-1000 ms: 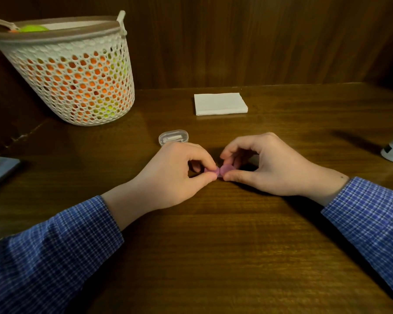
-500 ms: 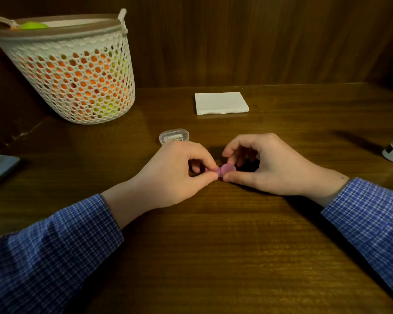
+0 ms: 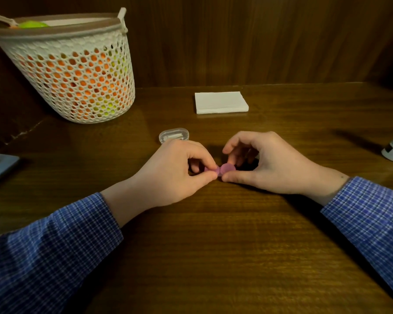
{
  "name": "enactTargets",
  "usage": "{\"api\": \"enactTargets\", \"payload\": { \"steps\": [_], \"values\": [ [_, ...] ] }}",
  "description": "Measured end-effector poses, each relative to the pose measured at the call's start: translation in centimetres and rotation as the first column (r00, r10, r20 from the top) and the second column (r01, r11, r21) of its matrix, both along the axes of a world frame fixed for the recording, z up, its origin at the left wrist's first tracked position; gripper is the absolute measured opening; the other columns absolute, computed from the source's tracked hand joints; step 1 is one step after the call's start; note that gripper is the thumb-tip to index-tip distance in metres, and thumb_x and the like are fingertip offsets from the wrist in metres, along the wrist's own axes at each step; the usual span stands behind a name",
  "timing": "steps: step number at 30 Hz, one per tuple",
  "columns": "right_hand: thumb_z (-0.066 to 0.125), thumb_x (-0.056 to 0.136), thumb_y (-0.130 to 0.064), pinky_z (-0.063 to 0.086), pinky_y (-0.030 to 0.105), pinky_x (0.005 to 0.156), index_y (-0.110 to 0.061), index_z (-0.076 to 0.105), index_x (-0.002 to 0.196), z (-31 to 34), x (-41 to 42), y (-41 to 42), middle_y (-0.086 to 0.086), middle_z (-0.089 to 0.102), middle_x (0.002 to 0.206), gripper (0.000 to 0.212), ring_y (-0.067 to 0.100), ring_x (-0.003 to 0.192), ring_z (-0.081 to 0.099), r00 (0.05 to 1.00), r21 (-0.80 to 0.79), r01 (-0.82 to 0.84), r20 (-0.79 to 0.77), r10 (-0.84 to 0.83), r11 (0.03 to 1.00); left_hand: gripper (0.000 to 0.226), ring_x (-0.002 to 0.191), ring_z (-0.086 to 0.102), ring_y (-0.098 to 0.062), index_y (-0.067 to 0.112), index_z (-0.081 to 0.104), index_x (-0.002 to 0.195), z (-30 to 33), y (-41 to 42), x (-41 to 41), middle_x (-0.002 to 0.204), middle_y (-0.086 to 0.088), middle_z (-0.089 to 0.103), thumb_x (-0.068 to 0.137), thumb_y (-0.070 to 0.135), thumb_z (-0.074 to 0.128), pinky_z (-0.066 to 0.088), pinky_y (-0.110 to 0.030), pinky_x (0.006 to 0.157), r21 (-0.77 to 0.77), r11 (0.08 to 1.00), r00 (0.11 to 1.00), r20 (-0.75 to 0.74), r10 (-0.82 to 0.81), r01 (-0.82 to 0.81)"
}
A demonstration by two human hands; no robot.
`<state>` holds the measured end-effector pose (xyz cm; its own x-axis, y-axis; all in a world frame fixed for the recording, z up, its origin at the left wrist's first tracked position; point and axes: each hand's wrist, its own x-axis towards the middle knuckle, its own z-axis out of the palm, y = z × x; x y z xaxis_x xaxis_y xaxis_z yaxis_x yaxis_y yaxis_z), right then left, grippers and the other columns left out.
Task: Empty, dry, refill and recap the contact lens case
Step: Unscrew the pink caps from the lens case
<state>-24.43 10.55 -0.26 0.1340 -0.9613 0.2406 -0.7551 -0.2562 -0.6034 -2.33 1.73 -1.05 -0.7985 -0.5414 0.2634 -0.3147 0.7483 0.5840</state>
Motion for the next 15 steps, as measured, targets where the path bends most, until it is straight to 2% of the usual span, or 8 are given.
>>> {"api": "enactTargets", "payload": {
  "steps": [3, 7, 10, 12, 15],
  "values": [
    [0.085, 0.076, -0.039, 0.057, 0.018, 0.084, -0.029, 0.065, 0.116, 0.02, -0.08, -0.07, -0.014, 0.073, 0.094, 0.046, 0.000, 0.092, 0.070, 0.999, -0.002, -0.021, 0.041, 0.021, 1.000, 0.012, 0.084, 0.066, -0.004, 0.032, 0.080, 0.099, 0.01, 0.01, -0.04, 0.099, 0.017, 0.074, 0.088, 0.030, 0.079, 0.051, -0.016, 0.065, -0.003, 1.000, 1.000, 0.000, -0.003, 0.003],
    [0.085, 0.081, -0.023, 0.057, 0.019, 0.086, -0.025, 0.063, 0.119, 0.08, -0.25, -0.10, -0.014, 0.076, 0.097, 0.044, 0.004, 0.093, 0.072, 0.995, 0.027, -0.074, 0.072, 0.072, 0.997, 0.011, 0.085, 0.067, -0.005, 0.033, 0.081, 0.098, 0.05, -0.04, -0.06, 0.099, 0.018, 0.074, 0.088, 0.029, 0.080, 0.050, -0.014, 0.066, 0.004, 1.000, 1.000, -0.004, -0.008, 0.008],
    [0.084, 0.083, -0.018, 0.058, 0.019, 0.085, -0.024, 0.063, 0.121, 0.16, -0.39, -0.13, -0.014, 0.075, 0.100, 0.044, 0.005, 0.095, 0.072, 0.993, 0.048, -0.094, 0.080, 0.090, 0.994, 0.011, 0.084, 0.067, -0.005, 0.033, 0.080, 0.098, 0.04, -0.03, -0.06, 0.098, 0.018, 0.074, 0.087, 0.029, 0.080, 0.050, -0.014, 0.065, 0.013, 1.000, 1.000, -0.007, -0.012, 0.012],
    [0.083, 0.083, -0.022, 0.057, 0.019, 0.085, -0.025, 0.063, 0.121, 0.09, -0.42, -0.12, -0.013, 0.074, 0.100, 0.044, 0.005, 0.096, 0.072, 0.994, 0.040, -0.089, 0.072, 0.086, 0.995, 0.011, 0.085, 0.067, -0.005, 0.034, 0.080, 0.098, 0.05, -0.03, -0.03, 0.099, 0.018, 0.074, 0.087, 0.030, 0.080, 0.050, -0.015, 0.065, 0.018, 1.000, 1.000, -0.004, -0.010, 0.010],
    [0.081, 0.079, -0.042, 0.056, 0.015, 0.080, -0.028, 0.064, 0.120, -0.11, -0.07, -0.05, -0.015, 0.071, 0.098, 0.046, 0.000, 0.095, 0.068, 0.999, 0.007, -0.037, -0.010, 0.037, 0.999, 0.012, 0.086, 0.067, -0.004, 0.034, 0.080, 0.099, 0.08, -0.07, 0.01, 0.099, 0.019, 0.074, 0.087, 0.030, 0.080, 0.051, -0.015, 0.065, 0.021, 1.000, 1.000, -0.003, -0.005, 0.005]
  ]
}}
